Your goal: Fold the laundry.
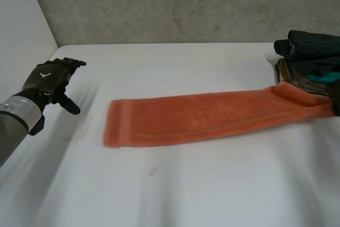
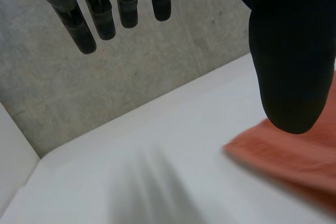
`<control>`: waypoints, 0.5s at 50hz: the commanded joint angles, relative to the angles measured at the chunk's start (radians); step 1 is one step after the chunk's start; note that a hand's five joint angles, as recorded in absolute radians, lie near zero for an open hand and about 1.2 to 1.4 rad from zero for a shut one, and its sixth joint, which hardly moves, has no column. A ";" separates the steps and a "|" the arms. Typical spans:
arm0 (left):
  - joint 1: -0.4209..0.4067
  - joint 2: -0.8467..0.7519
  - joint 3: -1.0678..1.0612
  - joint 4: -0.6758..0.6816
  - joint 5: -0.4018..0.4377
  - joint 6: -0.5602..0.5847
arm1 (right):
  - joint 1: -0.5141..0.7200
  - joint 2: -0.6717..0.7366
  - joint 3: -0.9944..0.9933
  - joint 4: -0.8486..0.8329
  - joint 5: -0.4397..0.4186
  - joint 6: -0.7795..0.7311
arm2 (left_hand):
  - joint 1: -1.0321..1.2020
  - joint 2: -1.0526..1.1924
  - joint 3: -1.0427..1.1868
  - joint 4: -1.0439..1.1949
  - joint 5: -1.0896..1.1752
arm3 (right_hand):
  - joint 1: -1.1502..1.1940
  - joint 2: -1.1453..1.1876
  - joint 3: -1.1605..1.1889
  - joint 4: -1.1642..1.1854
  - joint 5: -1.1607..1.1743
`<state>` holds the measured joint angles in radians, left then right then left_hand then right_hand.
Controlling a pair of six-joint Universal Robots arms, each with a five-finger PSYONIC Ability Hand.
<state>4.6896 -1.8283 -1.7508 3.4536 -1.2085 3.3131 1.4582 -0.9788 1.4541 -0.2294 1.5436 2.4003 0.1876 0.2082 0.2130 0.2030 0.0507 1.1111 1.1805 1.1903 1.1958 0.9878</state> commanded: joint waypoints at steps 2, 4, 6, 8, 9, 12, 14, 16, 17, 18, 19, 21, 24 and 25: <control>0.011 0.038 -0.024 0.002 0.017 -0.017 | -0.004 -0.012 -0.037 -0.021 0.049 -0.334 | -0.013 -0.034 -0.038 -0.028 -0.051 | 0.285 0.216 0.206 0.200 0.234; 0.012 0.043 -0.027 0.001 0.018 -0.026 | 0.054 -0.021 -0.040 -0.047 0.044 -0.326 | -0.013 -0.034 -0.038 -0.028 -0.051 | 0.285 0.216 0.206 0.200 0.234; 0.012 0.046 -0.027 -0.001 0.018 -0.032 | 0.161 -0.050 -0.029 -0.105 0.001 -0.316 | -0.013 -0.034 -0.038 -0.028 -0.051 | 0.285 0.216 0.206 0.200 0.234; 0.012 0.052 -0.029 -0.002 0.018 -0.041 | 0.232 -0.076 -0.014 -0.146 -0.039 -0.316 | -0.013 -0.034 -0.038 -0.028 -0.051 | 0.285 0.216 0.206 0.200 0.234; 0.012 0.055 -0.030 -0.004 0.018 -0.044 | 0.316 -0.102 0.006 -0.197 -0.095 -0.320 | -0.013 -0.034 -0.038 -0.028 -0.051 | 0.285 0.216 0.206 0.200 0.234; 0.014 0.066 -0.036 -0.007 0.018 -0.052 | 0.439 -0.116 0.037 -0.278 -0.195 -0.325 | -0.013 -0.034 -0.038 -0.028 -0.051 | 0.285 0.216 0.206 0.200 0.234; 0.014 0.072 -0.041 -0.008 0.018 -0.053 | 0.560 -0.077 0.052 -0.352 -0.299 -0.325 | -0.013 -0.034 -0.038 -0.028 -0.051 | 0.285 0.216 0.206 0.200 0.234; 0.014 0.081 -0.049 -0.007 0.018 -0.053 | 0.682 -0.022 0.055 -0.402 -0.379 -0.328 | -0.013 -0.034 -0.038 -0.028 -0.051 | 0.285 0.216 0.206 0.200 0.234; 0.014 0.084 -0.052 -0.007 0.018 -0.053 | 0.717 -0.003 0.054 -0.406 -0.396 -0.329 | -0.013 -0.034 -0.038 -0.028 -0.051 | 0.285 0.216 0.206 0.200 0.234; 0.014 0.086 -0.055 -0.008 0.018 -0.053 | 0.743 0.017 0.049 -0.406 -0.404 -0.332 | -0.013 -0.034 -0.038 -0.028 -0.051 | 0.285 0.216 0.206 0.200 0.234; 0.014 0.087 -0.061 -0.007 0.018 -0.053 | 0.766 0.040 0.045 -0.404 -0.407 -0.334 | -0.013 -0.034 -0.038 -0.028 -0.051 | 0.285 0.216 0.206 0.200 0.234; 0.011 0.089 -0.068 -0.005 0.018 -0.053 | 0.838 0.118 0.011 -0.390 -0.402 -0.352 | -0.013 -0.034 -0.038 -0.028 -0.051 | 0.285 0.216 0.206 0.200 0.234; 0.007 0.086 -0.073 -0.004 0.018 -0.053 | 0.884 0.189 -0.044 -0.343 -0.370 -0.365 | -0.013 -0.034 -0.038 -0.028 -0.051 | 0.285 0.216 0.206 0.200 0.234; 0.004 0.086 -0.075 -0.004 0.018 -0.052 | 0.890 0.199 -0.058 -0.323 -0.352 -0.365 | -0.013 -0.034 -0.038 -0.028 -0.051 | 0.285 0.216 0.206 0.200 0.234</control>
<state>4.7019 -1.7421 -1.8111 3.4474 -1.1903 3.2590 2.2409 -0.9230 1.4824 -0.6259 1.1493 2.0581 0.1876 0.2082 0.2129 0.2030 0.0507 1.1111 1.1806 1.1953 1.1985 1.0041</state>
